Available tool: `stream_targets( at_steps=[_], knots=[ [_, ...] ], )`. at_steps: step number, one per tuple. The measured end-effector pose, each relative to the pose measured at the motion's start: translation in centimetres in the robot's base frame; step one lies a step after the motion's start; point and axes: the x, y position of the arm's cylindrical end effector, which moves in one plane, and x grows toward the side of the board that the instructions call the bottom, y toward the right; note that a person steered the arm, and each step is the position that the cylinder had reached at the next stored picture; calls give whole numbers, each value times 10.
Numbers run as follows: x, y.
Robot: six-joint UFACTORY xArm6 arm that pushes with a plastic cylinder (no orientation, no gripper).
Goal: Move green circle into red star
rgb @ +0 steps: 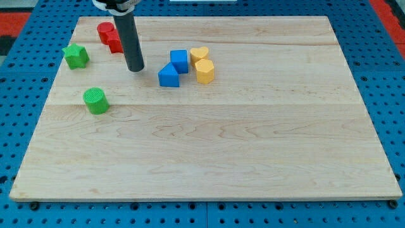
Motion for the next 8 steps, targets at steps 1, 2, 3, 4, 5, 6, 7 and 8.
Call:
stream_targets(
  at_steps=[1, 2, 3, 4, 5, 6, 7, 8],
  knots=[
    [0, -1],
    [0, -1],
    [5, -2],
    [45, -1],
    [68, 22],
    [114, 22],
    [134, -54],
    [126, -69]
  ],
)
